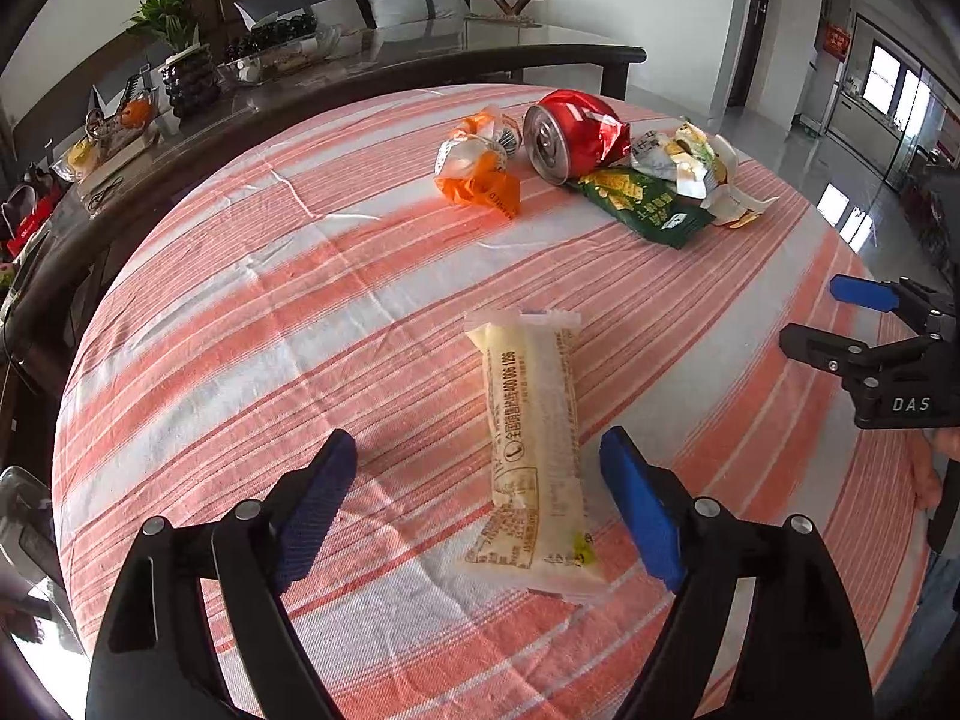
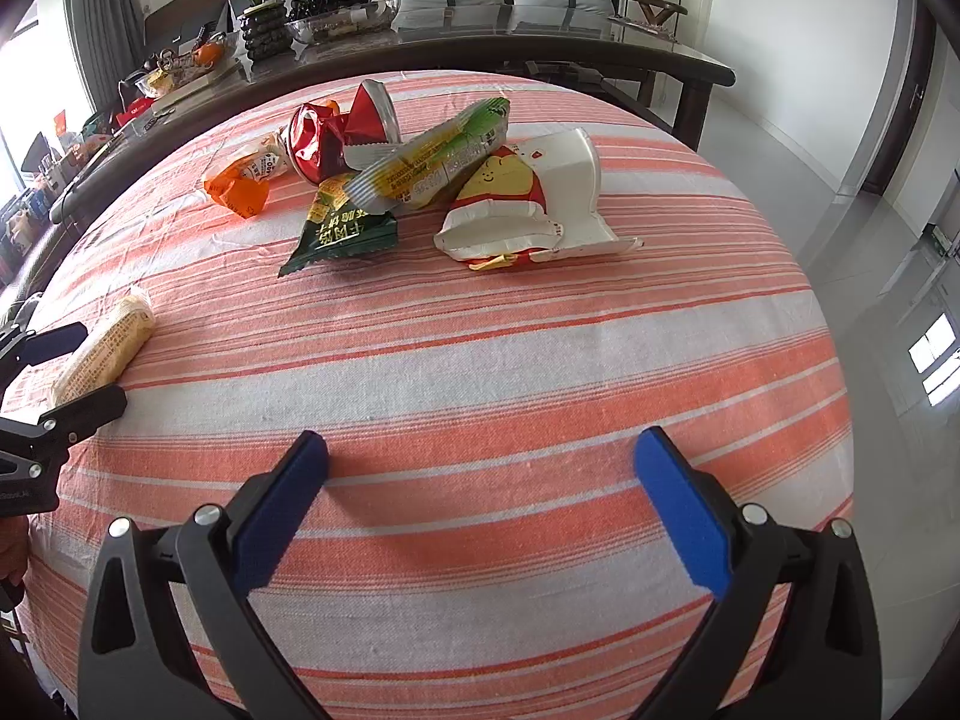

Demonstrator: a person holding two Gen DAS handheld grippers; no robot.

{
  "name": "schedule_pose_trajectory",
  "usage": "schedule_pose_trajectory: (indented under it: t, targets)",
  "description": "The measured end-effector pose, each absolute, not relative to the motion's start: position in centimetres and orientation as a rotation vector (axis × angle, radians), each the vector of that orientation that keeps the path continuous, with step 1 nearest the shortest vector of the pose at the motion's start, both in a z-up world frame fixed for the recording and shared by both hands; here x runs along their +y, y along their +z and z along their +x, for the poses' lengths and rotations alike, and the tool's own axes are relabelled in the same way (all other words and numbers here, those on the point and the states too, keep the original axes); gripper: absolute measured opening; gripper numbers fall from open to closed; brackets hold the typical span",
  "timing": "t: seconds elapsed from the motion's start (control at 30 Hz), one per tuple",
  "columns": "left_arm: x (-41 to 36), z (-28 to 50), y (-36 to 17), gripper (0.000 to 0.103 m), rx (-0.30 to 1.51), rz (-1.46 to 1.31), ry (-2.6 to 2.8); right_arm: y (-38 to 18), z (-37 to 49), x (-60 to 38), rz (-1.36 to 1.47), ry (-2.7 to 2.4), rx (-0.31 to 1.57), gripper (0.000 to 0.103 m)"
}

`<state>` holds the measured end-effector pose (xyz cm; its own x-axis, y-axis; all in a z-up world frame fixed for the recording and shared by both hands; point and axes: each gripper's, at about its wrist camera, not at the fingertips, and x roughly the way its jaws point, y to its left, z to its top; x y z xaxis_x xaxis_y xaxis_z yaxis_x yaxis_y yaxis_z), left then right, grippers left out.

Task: Collect trash
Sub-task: 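Move the left tool to the cream bread bar while the right tool grasps the yellow-green snack bag, then lift the snack bag with the right tool while the left tool grasps the cream bread bar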

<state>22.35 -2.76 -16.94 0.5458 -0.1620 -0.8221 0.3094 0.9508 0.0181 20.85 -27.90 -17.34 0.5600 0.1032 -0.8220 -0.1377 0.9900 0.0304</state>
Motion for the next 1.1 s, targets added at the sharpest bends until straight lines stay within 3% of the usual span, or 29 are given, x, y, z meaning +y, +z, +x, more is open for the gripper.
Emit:
schedule_pose_trajectory:
  t: [0.17,0.33,0.57,0.63,0.67,0.73,0.83,1.1]
  targets:
    - [-2.2,22.7,-17.2,0.098,0.964,0.147,-0.27,-17.3,20.8,-27.9,-0.039,0.142,0.966,0.098]
    - [-2.0,23.0,-17.3,0.098,0.967,0.135,-0.274,-17.1,21.2,-27.9,-0.028,0.132,0.993,0.099]
    - [-1.9,23.1,-17.3,0.098,0.967,0.132,-0.274,-11.8,25.3,-26.9,0.139,0.183,0.893,0.098]
    - [-1.9,23.2,-17.3,0.098,0.967,0.133,-0.274,-12.4,27.6,-26.7,0.177,0.164,0.932,0.082]
    - [-1.9,23.2,-17.3,0.098,0.967,0.133,-0.274,-12.9,28.6,-26.9,0.206,0.146,0.953,0.06]
    - [-1.9,23.1,-17.3,0.098,0.967,0.133,-0.274,-13.8,30.0,-27.6,0.285,0.124,0.978,0.057]
    - [-1.9,23.2,-17.3,0.099,0.967,0.132,-0.274,-13.9,30.4,-28.1,0.342,0.132,0.965,0.018]
    - [-1.9,23.2,-17.3,0.099,0.967,0.132,-0.274,-9.2,23.6,-28.8,0.373,0.347,0.887,0.013]
